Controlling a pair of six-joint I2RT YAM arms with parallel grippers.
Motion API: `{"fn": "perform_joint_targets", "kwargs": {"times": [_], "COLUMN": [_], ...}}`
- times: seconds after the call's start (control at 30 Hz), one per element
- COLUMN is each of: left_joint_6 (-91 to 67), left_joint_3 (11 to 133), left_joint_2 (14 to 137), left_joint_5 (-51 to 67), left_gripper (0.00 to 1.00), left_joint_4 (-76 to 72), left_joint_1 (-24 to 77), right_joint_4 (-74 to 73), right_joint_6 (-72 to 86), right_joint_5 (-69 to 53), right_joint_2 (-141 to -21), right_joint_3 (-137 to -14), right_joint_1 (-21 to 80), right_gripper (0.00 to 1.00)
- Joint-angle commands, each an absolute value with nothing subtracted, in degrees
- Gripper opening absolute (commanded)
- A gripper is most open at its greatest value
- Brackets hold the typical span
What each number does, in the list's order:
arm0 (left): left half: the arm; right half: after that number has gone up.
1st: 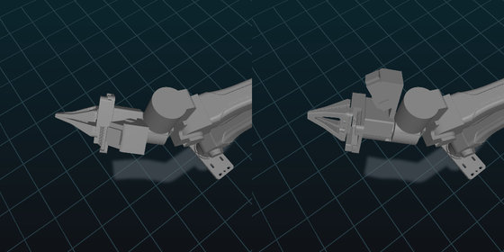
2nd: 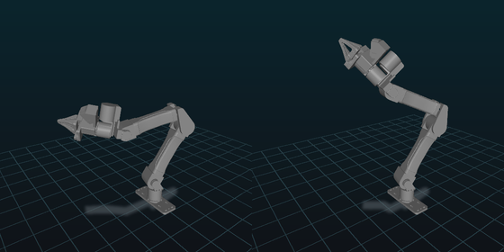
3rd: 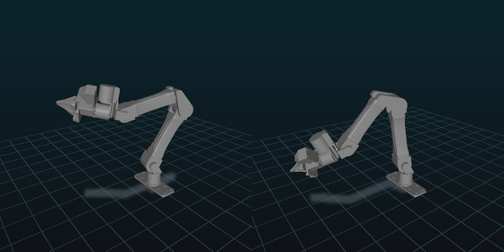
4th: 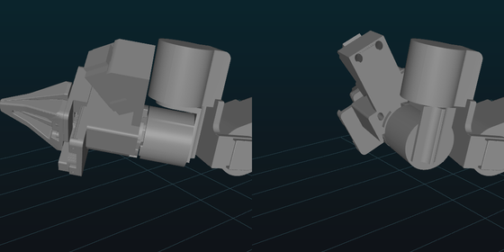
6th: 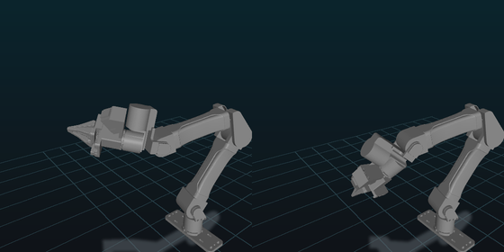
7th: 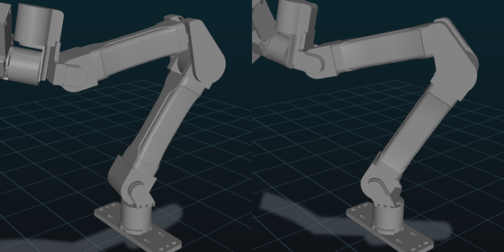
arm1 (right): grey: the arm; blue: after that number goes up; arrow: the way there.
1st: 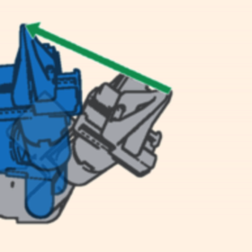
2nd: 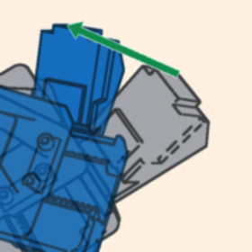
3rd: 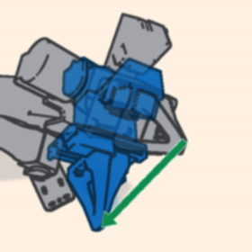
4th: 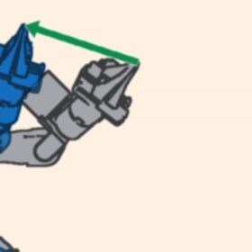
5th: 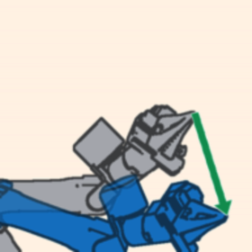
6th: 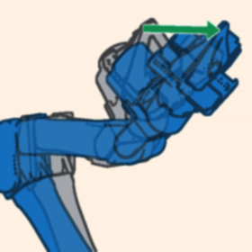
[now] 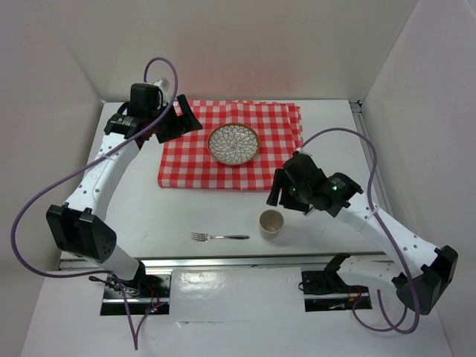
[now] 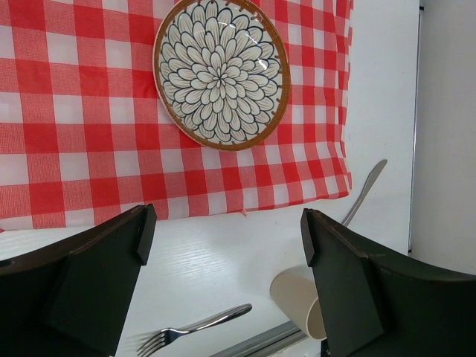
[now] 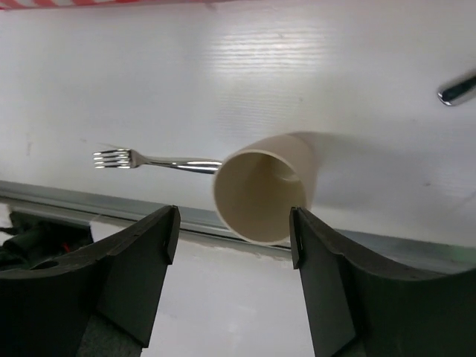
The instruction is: Set the dinner table for one person
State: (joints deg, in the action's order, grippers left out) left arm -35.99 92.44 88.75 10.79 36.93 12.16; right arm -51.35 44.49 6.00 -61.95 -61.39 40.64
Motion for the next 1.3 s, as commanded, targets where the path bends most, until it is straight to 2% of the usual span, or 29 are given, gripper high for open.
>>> {"fn": "perform_joint_targets", "kwargs": {"times": [0.0,0.23,0.47,0.53,0.67,0.7,0.77,0.93,1.1,1.23,1.27], "left_joint_6": [-34.5,-33.9,-33.4,-33.4,-33.4,-33.4,-33.4,-32.9,-33.4,-33.4,-33.4], "left_joint_3": [92.8,91.1,89.0,89.0,89.0,89.0,89.0,89.0,89.0,87.9,87.9], "left_joint_2": [86.4,86.4,86.4,86.9,86.9,86.9,87.5,86.3,83.9,82.6,82.6], "left_joint_5": [11.8,11.8,12.3,12.3,12.3,12.3,12.3,11.8,10.5,8.6,8.6], "left_gripper": [0.98,0.98,0.97,0.97,0.95,0.95,0.95,0.95,0.95,0.95,0.95], "left_joint_4": [36.6,36.6,36.6,36.6,36.6,36.6,37.2,38.5,39.1,39.8,40.3], "left_joint_1": [12.4,12.4,12.9,12.9,12.9,12.9,12.9,12.9,12.9,12.9,12.9], "right_joint_4": [-59.3,-55.3,-48.0,-44.8,-41.3,-41.3,-42.9,-47.3,-46.9,-43.8,-43.8], "right_joint_6": [46.2,46.9,46.9,46.3,44.9,44.9,44.9,37.7,24.5,21.1,20.6], "right_joint_5": [11.3,8.3,6.0,5.3,5.4,6.3,8.2,16.4,15.8,11.6,11.1], "right_joint_2": [-62.1,-62.7,-65.6,-66.2,-69.0,-69.0,-70.3,-73.4,-89.6,-103.7,-106.8], "right_joint_3": [-61.4,-53.4,-47.3,-47.3,-47.5,-49.3,-51.7,-68.4,-87.8,-103.8,-111.2], "right_joint_1": [41.1,41.1,41.1,41.1,41.1,41.1,41.1,38.7,26.8,17.9,15.7], "right_gripper": [0.73,0.74,0.66,0.61,0.37,0.16,0.0,0.0,0.0,0.0,0.0]}}
